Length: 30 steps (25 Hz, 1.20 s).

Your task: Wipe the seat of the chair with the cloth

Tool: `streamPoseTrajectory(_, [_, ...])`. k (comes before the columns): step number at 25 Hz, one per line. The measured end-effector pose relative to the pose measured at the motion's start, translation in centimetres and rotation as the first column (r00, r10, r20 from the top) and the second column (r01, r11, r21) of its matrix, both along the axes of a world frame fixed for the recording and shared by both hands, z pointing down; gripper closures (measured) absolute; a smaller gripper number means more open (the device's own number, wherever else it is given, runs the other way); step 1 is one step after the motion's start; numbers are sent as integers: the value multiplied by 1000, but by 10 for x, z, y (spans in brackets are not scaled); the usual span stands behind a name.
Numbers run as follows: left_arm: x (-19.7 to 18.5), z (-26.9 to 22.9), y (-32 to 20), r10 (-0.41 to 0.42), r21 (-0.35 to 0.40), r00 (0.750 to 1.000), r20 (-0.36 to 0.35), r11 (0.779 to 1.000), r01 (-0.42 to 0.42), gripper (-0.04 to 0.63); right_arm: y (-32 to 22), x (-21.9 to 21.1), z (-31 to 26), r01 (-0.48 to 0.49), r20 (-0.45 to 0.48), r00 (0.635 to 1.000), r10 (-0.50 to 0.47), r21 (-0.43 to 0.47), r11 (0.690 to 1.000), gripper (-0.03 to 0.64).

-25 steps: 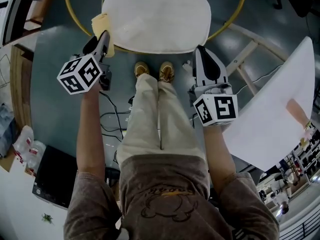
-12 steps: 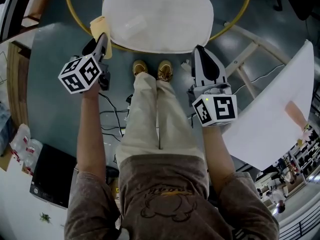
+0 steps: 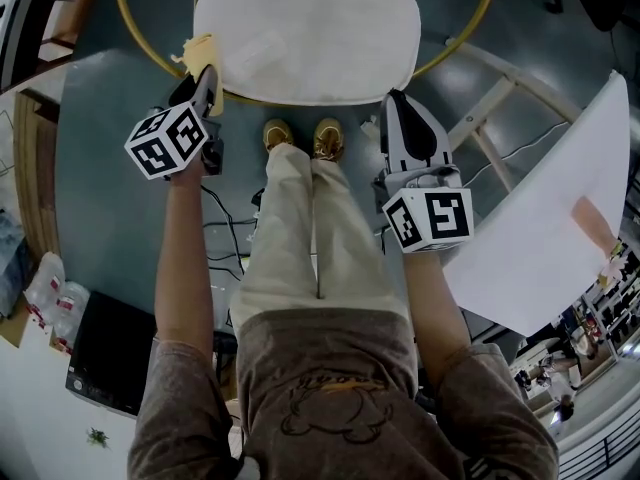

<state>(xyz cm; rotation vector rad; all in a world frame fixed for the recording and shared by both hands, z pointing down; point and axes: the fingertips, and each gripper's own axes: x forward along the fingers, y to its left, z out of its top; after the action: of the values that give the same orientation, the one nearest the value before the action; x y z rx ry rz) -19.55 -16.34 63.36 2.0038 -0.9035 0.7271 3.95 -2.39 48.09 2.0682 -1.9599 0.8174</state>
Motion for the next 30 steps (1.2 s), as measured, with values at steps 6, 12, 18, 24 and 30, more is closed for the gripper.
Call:
streamPoseTrajectory(6, [20, 11, 15, 33, -30, 999, -2, 999, -33, 520, 6, 4, 2, -12, 5, 1000, 12, -4, 1000, 589])
streamPoseTrajectory(12, [56, 21, 37, 93, -58, 996, -19, 994, -94, 520, 16, 12, 4, -26, 8, 1000, 26, -13, 1000, 589])
streamPoseTrajectory(18, [98, 28, 64, 161, -83, 986, -46, 983, -164, 520, 24, 26, -1, -54, 7, 998, 55, -6, 998, 589])
streamPoseTrajectory(24, [139, 33, 92, 220, -107, 973, -74, 968, -227, 520, 33, 38, -4, -91, 11, 996, 91, 3, 996, 589])
streamPoseTrajectory(30, [173, 34, 110, 254, -127, 961, -111, 955, -267, 520, 43, 48, -4, -129, 15, 992, 129, 11, 992, 589])
